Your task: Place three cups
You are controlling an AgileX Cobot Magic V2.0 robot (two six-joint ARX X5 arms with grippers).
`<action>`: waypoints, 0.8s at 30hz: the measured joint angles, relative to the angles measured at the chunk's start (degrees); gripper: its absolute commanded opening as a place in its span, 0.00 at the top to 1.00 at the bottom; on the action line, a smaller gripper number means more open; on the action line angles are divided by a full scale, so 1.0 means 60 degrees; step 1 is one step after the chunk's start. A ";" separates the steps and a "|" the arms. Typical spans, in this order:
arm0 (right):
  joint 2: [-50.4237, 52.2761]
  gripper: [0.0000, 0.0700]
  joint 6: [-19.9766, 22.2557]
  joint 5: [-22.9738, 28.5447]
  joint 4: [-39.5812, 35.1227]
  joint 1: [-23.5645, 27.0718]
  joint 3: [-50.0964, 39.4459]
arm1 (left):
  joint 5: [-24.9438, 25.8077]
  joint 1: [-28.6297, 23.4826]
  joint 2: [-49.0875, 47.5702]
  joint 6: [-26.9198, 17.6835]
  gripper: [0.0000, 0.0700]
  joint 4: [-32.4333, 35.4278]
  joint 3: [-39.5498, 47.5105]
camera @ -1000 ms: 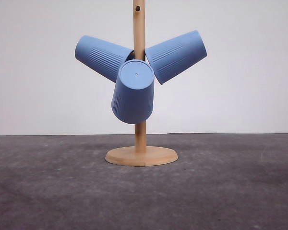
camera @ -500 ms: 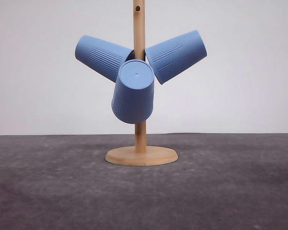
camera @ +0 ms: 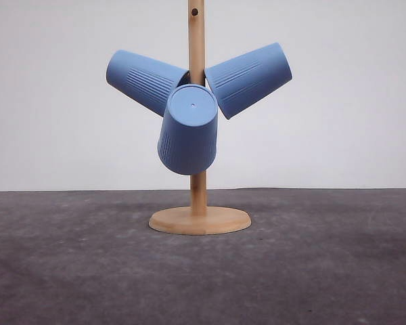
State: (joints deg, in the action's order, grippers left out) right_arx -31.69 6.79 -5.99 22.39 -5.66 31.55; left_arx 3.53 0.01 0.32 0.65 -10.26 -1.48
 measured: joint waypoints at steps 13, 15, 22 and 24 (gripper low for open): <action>0.4662 0.98 -0.0979 0.1993 -0.1740 0.0162 -0.4735 | -0.0004 0.0000 0.0000 -0.0002 1.00 0.0000 0.0000; 0.5086 0.98 -0.1078 0.1986 -0.1755 0.0267 -0.4968 | -0.0004 0.0000 0.0000 -0.0002 1.00 0.0000 0.0000; 0.5251 0.98 -0.1225 0.1801 -0.2094 0.0523 -0.5090 | -0.0004 0.0000 0.0000 0.0002 1.00 0.0000 0.0000; 0.5251 0.98 -0.1276 0.1757 -0.2094 0.0527 -0.5090 | -0.0004 0.0000 0.0000 0.0002 1.00 0.0000 0.0000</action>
State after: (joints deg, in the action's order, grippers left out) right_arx -0.19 -0.87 4.56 9.82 -2.50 1.01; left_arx 3.51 0.01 0.32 0.67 -10.26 -1.48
